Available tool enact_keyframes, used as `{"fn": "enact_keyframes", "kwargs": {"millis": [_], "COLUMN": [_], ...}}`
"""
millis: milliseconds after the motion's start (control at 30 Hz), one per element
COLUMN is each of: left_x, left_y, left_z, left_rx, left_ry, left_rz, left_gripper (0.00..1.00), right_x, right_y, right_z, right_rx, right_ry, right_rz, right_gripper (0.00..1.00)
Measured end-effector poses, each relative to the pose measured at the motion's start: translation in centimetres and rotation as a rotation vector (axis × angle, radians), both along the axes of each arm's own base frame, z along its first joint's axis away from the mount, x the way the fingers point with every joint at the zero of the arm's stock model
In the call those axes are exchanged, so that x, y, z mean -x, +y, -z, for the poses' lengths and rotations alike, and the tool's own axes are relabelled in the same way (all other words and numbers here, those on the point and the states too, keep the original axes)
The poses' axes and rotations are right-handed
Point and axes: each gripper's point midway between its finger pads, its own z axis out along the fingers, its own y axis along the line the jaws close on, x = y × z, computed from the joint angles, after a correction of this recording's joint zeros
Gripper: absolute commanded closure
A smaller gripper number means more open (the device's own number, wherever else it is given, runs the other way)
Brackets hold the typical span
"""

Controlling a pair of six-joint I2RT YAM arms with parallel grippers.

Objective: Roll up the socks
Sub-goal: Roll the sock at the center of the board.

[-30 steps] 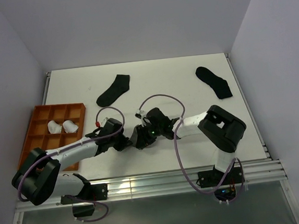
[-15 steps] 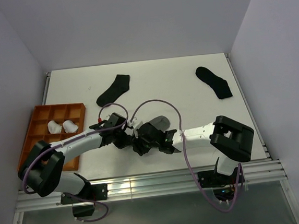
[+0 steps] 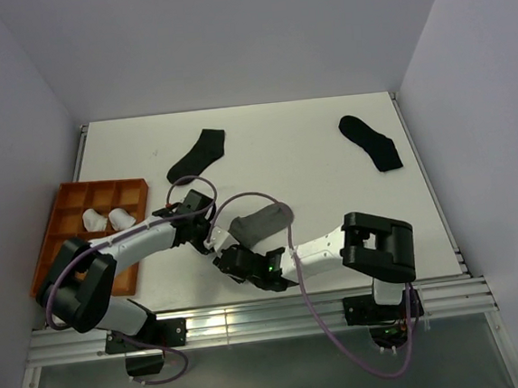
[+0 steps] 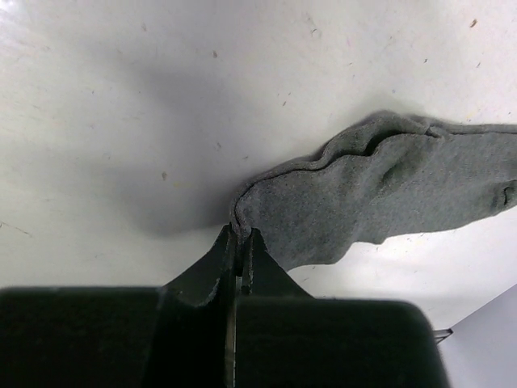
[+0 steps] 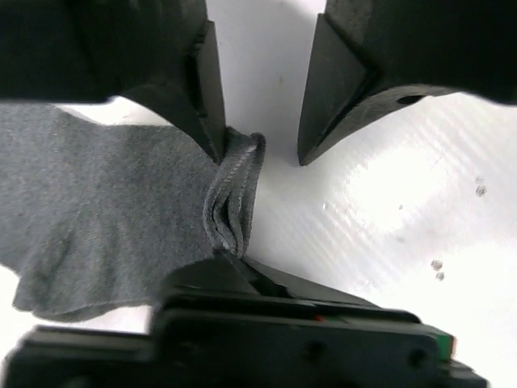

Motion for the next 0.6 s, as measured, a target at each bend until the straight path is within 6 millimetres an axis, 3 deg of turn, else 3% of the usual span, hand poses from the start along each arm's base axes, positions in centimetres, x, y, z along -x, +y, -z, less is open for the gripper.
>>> {"fn": "enact_keyframes", "kwargs": {"millis": [100,400,600], "left_x": [-0.1,0.1,0.1], "left_y": [0.0,0.1,1.8], "left_z": [0.0,0.3,0.7], "left_rx": [0.005,0.040,0.064], "left_ry": [0.005,0.039,0.059], "left_rz": [0.002,-0.008,-0.065], "left_gripper": [1.00,1.00,1.00], "right_x": [-0.5,-1.8,-2.0], "right_y": [0.1,-0.6,-0.2], "right_z": [0.0,0.1,0.1], "right_rx": [0.020,0.052,-0.002], "right_ry": [-0.051,-0.122,-0.062], "right_rz": [0.026,0.087,0.061], "right_gripper": [0.62,0.99,1.00]}}
